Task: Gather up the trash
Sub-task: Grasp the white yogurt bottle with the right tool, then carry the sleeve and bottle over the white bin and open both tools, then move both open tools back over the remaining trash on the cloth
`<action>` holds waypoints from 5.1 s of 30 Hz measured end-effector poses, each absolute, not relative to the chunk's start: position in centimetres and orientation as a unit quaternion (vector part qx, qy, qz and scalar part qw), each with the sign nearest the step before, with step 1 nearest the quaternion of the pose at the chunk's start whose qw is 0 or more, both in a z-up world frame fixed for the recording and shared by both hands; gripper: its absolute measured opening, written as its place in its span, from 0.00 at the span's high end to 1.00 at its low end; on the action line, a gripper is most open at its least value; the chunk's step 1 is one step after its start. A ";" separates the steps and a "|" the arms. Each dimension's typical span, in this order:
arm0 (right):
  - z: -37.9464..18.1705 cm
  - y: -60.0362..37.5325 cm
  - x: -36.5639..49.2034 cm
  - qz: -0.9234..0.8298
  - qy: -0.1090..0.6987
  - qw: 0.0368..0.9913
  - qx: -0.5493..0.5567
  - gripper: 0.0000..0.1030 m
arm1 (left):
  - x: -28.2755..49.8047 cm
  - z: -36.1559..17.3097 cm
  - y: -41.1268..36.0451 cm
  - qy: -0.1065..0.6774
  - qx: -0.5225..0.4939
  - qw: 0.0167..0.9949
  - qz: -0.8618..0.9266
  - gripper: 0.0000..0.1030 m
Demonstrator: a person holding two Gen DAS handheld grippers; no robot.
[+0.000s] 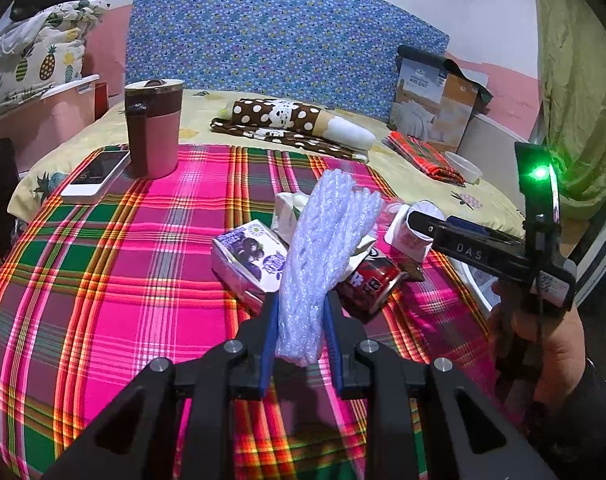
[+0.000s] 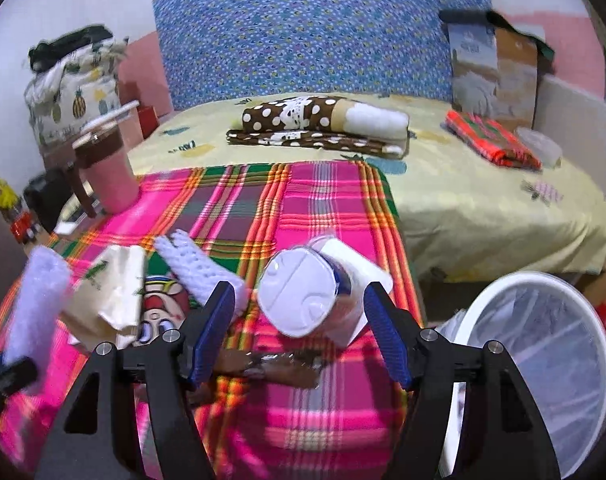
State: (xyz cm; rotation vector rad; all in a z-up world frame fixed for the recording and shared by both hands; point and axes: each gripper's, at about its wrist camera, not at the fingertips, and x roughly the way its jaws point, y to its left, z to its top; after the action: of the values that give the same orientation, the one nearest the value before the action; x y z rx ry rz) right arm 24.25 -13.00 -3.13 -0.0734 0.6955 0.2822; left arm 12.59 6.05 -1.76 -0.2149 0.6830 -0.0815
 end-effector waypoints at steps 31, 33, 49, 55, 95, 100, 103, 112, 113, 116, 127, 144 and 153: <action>-1.7 -15.8 22.3 0.174 0.350 0.920 0.005 0.42 | 13.1 -2.0 4.9 0.341 -0.100 0.933 -0.049 0.77; -1.7 -16.0 21.5 0.180 0.352 0.919 0.010 0.42 | 12.8 -1.9 4.5 0.342 -0.098 0.933 -0.052 0.77; -0.7 -17.4 17.4 0.202 0.344 0.917 0.033 0.42 | 10.9 -1.2 1.2 0.346 -0.084 0.931 -0.076 0.77; -0.7 -18.5 16.9 0.197 0.341 0.918 0.041 0.42 | 11.0 -1.2 -0.5 0.352 -0.078 0.929 -0.085 0.77; -2.9 -31.6 16.3 0.059 0.349 0.929 0.110 0.42 | 17.1 -2.2 -15.9 0.383 -0.001 0.899 -0.212 0.77; -3.6 -32.5 16.7 0.049 0.358 0.926 0.114 0.42 | 17.9 -2.7 -17.5 0.391 0.009 0.892 -0.225 0.77; -4.1 -32.9 17.0 0.046 0.366 0.922 0.115 0.42 | 18.2 -3.1 -18.3 0.397 0.013 0.888 -0.231 0.77; -5.4 -33.8 17.8 0.042 0.391 0.911 0.120 0.41 | 19.1 -4.1 -19.8 0.411 0.020 0.877 -0.248 0.76; -5.5 -33.9 17.8 0.043 0.394 0.910 0.122 0.41 | 19.1 -4.2 -20.0 0.412 0.021 0.876 -0.251 0.76; -5.8 -33.9 17.9 0.043 0.401 0.907 0.123 0.41 | 19.2 -4.3 -20.4 0.412 0.023 0.874 -0.257 0.76; -5.4 -34.4 17.6 0.040 0.390 0.911 0.129 0.35 | 19.1 -4.0 -20.7 0.410 0.015 0.868 -0.279 0.60; -3.3 -31.4 15.7 0.071 0.368 0.921 0.110 0.35 | 16.7 -2.2 -16.5 0.392 -0.021 0.886 -0.246 0.60; -2.2 -28.0 14.4 0.108 0.354 0.925 0.090 0.35 | 14.3 -1.2 -13.3 0.377 -0.039 0.900 -0.216 0.60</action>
State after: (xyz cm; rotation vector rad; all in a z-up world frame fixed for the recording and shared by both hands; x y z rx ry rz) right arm 14.40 -27.98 -2.18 0.1844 0.7266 0.2207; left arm 14.25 -13.27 -1.16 -0.0800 0.7802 -0.4473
